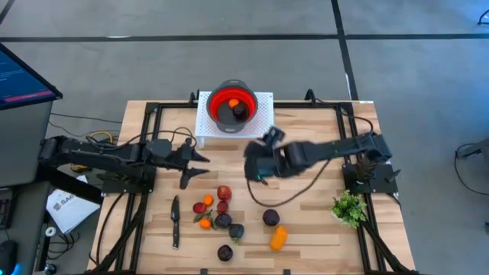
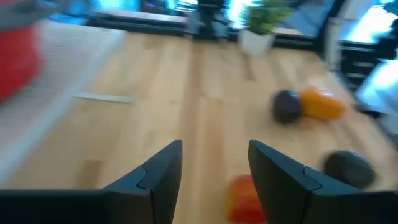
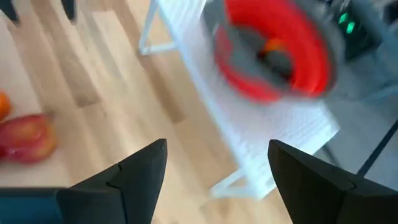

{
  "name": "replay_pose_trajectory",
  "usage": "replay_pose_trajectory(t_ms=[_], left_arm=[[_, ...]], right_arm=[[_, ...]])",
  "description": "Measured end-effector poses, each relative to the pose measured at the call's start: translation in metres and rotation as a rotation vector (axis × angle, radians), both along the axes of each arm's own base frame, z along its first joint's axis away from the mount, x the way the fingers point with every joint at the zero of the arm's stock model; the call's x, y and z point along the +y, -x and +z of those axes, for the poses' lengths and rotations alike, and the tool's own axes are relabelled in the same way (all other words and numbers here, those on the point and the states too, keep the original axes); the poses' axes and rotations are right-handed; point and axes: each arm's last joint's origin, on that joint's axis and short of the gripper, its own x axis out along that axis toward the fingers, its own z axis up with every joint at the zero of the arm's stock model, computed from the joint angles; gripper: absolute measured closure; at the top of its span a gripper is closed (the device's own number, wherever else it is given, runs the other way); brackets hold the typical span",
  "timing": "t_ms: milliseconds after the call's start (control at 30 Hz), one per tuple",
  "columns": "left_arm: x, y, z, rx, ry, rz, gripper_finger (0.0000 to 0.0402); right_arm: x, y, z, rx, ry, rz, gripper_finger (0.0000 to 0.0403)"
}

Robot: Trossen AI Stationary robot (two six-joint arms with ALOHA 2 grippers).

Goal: Pick & Place Fruit
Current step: Put the pomegranate into the red strainer bowl

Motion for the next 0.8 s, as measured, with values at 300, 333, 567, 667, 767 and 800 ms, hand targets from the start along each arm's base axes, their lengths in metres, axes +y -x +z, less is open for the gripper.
replay_pose_trajectory(t_ms=[300,333,567,667,767,800], left_arm=[[-0.031,0.006,-0.017,0.18,0.014,-0.302,0.0225],[-0.036,0.008,-0.019,0.201,0.015,-0.331,0.0225],[-0.067,0.014,-0.036,0.388,0.135,-0.392,0.0189],[-0.072,0.011,-0.045,0.441,0.123,-0.319,0.0158],[-0.074,0.006,-0.058,0.522,0.116,-0.273,0.0132],[-0.075,0.004,-0.063,0.549,0.113,-0.256,0.0125]], right_arm=[[0.037,0.022,-0.076,-0.251,-0.143,-0.022,0.0129],[0.038,0.021,-0.08,-0.296,-0.156,-0.018,0.0129],[0.032,0.01,-0.094,-0.383,-0.119,0.047,0.0129],[0.025,0.009,-0.096,-0.361,-0.084,0.063,0.0129],[0.019,0.006,-0.095,-0.368,-0.071,0.062,0.0129],[0.017,0.006,-0.096,-0.365,-0.071,0.059,0.0129]])
